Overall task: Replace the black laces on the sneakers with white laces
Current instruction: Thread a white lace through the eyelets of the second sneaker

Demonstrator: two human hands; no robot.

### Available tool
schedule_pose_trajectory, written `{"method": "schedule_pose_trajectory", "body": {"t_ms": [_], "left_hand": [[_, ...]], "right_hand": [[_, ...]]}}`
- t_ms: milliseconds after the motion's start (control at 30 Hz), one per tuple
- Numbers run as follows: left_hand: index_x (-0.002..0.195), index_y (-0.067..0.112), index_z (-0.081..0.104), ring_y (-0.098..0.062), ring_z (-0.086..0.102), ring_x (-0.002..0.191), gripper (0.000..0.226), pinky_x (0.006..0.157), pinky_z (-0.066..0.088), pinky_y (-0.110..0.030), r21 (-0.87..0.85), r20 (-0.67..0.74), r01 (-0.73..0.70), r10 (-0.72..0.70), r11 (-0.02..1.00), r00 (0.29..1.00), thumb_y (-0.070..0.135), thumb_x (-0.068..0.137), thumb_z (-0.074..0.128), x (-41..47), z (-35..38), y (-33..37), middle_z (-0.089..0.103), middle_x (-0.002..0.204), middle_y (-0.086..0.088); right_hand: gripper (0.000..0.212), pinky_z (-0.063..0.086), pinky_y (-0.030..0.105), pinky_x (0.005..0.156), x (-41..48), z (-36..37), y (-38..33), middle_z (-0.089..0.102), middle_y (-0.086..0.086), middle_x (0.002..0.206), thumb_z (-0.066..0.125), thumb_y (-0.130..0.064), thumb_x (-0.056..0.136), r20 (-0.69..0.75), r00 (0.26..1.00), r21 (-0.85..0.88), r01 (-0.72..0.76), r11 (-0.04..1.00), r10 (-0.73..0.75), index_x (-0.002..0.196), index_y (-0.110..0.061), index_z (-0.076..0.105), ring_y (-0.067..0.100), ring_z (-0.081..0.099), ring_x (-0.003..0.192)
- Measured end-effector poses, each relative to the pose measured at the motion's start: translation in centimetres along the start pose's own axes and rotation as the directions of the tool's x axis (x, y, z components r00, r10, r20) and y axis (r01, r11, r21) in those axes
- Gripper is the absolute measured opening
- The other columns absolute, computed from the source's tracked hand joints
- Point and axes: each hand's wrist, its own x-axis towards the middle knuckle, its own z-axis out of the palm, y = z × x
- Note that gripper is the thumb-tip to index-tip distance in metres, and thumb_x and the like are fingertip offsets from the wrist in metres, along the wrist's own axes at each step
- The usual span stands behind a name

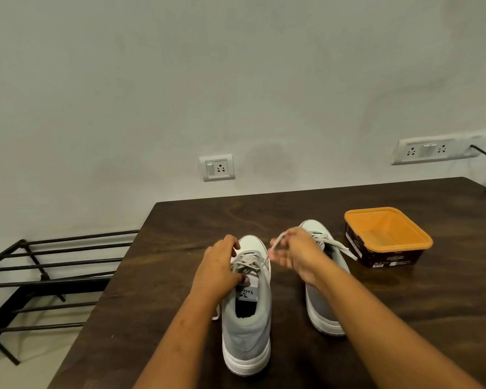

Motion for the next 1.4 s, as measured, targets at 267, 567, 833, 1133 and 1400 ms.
{"method": "schedule_pose_trajectory", "body": {"t_ms": [267, 567, 833, 1133, 1400], "left_hand": [[0.095, 0.022, 0.049, -0.015, 0.057, 0.087, 0.038, 0.074, 0.048, -0.029, -0.096, 0.117, 0.231, -0.219, 0.968, 0.969, 0.036, 0.072, 0.077, -0.2, -0.2, -0.4, 0.058, 0.093, 0.004], [0.084, 0.017, 0.058, -0.009, 0.045, 0.063, 0.020, 0.057, 0.039, -0.017, -0.332, 0.208, 0.252, -0.190, 0.909, 0.960, 0.027, 0.080, 0.074, -0.5, -0.2, -0.6, 0.050, 0.067, 0.006], [0.080, 0.016, 0.061, -0.018, 0.046, 0.064, 0.015, 0.058, 0.043, -0.024, -0.395, 0.253, 0.256, -0.163, 0.882, 0.954, 0.011, 0.093, 0.056, -1.0, -1.6, -1.3, 0.050, 0.073, -0.013], [0.106, 0.026, 0.070, -0.019, 0.057, 0.103, 0.046, 0.090, 0.047, -0.030, 0.001, 0.195, 0.048, -0.047, 0.999, 0.980, -0.004, 0.090, 0.038, -0.4, -2.6, -1.0, 0.060, 0.111, -0.001], [0.103, 0.023, 0.071, -0.017, 0.055, 0.110, 0.039, 0.100, 0.043, -0.028, -0.006, 0.150, 0.106, -0.104, 0.994, 0.983, -0.002, 0.091, 0.042, -1.1, -3.7, -3.2, 0.061, 0.116, 0.000]], "right_hand": [[0.017, 0.042, 0.012, 0.091, -1.0, -0.7, -1.5, 0.058, -0.002, 0.105, 0.035, -0.001, 0.100, -0.141, 0.596, -0.376, 0.707, 0.600, -0.791, 0.106, -0.011, 0.047, 0.005, 0.056, 0.099], [0.025, 0.042, 0.044, 0.099, 0.8, 0.3, 2.2, 0.062, 0.009, 0.116, 0.040, -0.016, 0.099, 0.277, 0.938, -0.885, 0.333, 0.325, -0.207, 0.122, -0.019, 0.049, 0.028, 0.058, 0.108], [0.014, 0.048, 0.036, 0.084, 1.4, -0.4, 2.2, 0.061, 0.006, 0.101, 0.046, -0.021, 0.098, 0.267, 0.963, -0.934, 0.265, 0.239, -0.026, 0.089, -0.020, 0.056, 0.025, 0.059, 0.096], [0.034, 0.049, 0.032, 0.074, 0.7, -1.4, 1.2, 0.059, -0.011, 0.088, 0.043, -0.009, 0.090, 0.258, 0.964, -0.956, 0.265, 0.126, -0.067, 0.074, -0.036, 0.055, 0.018, 0.059, 0.087], [0.029, 0.041, 0.030, 0.076, -0.2, -2.4, 0.2, 0.064, -0.004, 0.096, 0.042, -0.013, 0.092, 0.144, 0.988, -0.987, 0.148, 0.068, -0.056, 0.078, -0.031, 0.058, 0.020, 0.058, 0.090]]}}
